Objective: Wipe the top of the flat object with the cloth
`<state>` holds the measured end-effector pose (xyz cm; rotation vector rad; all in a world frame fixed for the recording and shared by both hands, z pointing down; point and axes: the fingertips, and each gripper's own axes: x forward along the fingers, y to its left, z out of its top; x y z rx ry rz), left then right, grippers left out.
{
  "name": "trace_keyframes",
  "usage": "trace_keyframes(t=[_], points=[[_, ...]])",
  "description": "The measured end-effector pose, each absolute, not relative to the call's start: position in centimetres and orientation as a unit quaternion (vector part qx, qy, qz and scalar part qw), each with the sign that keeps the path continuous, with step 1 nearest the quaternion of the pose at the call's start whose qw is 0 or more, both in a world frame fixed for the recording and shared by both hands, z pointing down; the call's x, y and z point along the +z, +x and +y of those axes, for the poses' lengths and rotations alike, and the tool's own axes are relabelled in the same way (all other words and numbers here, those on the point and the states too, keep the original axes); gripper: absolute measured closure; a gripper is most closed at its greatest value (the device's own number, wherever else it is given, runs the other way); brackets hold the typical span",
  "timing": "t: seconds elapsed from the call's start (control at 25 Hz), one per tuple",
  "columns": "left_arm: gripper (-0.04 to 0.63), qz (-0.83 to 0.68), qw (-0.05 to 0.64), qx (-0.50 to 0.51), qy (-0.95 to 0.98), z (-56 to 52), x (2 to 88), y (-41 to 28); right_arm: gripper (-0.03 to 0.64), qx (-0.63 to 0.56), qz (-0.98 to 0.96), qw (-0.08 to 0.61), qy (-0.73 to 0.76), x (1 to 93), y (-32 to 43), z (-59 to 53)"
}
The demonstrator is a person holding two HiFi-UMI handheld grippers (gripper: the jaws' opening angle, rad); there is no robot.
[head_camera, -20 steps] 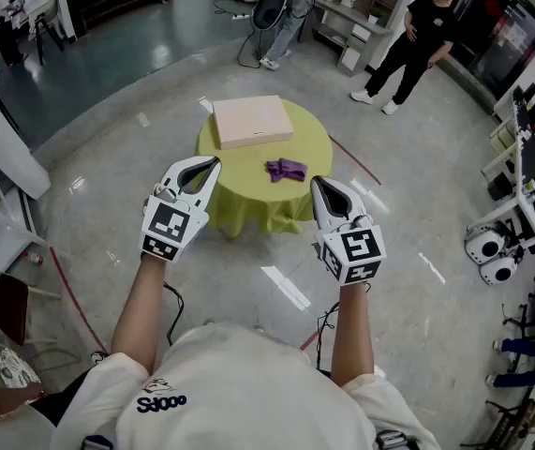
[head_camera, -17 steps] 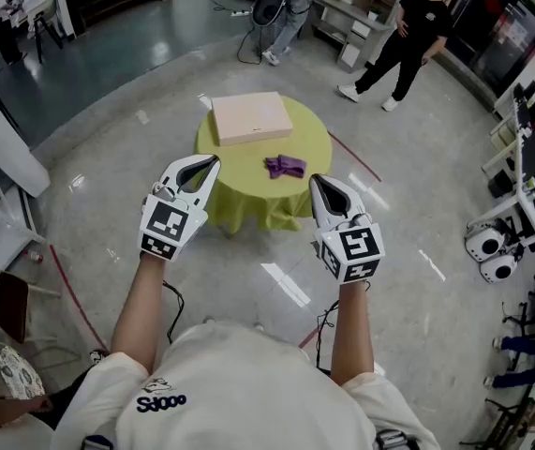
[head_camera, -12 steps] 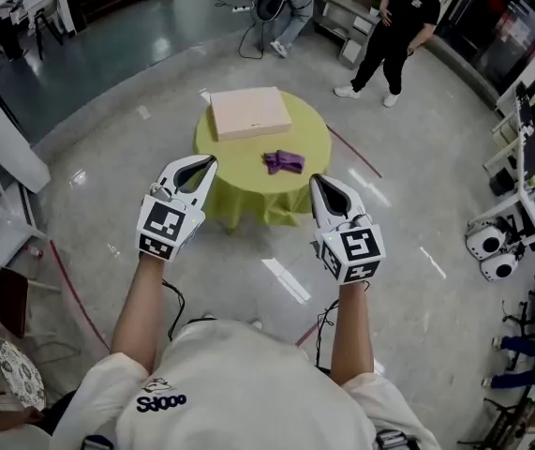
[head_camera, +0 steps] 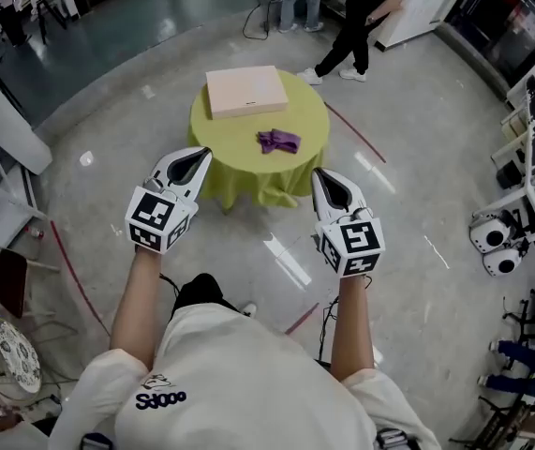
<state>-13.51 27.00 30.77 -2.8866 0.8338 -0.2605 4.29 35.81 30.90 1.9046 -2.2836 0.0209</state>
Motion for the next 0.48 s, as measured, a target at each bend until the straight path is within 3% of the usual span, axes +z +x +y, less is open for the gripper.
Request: trace_keyframes(t=[0.48], points=[[0.592, 0.259, 0.024, -0.098, -0.961, 20.2, 34.1, -10.0, 0.607, 0.03, -0.76, 0.097, 0.642, 33.9, 7.6, 29.2]])
